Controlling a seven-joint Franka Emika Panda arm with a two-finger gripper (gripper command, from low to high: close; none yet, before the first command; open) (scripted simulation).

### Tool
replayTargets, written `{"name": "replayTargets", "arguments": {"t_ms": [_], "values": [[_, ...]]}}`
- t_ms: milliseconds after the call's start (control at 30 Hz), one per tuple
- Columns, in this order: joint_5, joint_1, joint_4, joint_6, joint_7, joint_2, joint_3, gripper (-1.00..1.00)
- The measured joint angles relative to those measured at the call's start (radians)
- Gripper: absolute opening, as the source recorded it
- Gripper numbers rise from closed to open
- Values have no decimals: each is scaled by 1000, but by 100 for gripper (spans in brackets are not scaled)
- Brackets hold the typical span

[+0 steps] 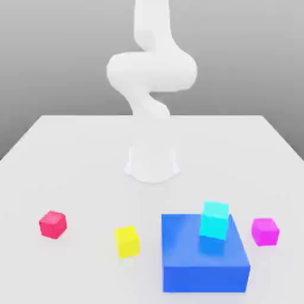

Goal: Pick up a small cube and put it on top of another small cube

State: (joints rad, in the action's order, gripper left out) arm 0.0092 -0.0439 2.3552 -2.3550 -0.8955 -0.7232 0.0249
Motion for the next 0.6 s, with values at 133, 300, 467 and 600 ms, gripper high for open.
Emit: {"name": "replayTargets", "arguments": {"t_ms": [133,300,467,600], "values": [[9,-73,99,-101,-180,142,44,0],[14,-155,214,-218,-395,306,93,0],[6,-222,330,-335,-618,471,129,0],[-6,-267,422,-428,-800,603,145,0]]}}
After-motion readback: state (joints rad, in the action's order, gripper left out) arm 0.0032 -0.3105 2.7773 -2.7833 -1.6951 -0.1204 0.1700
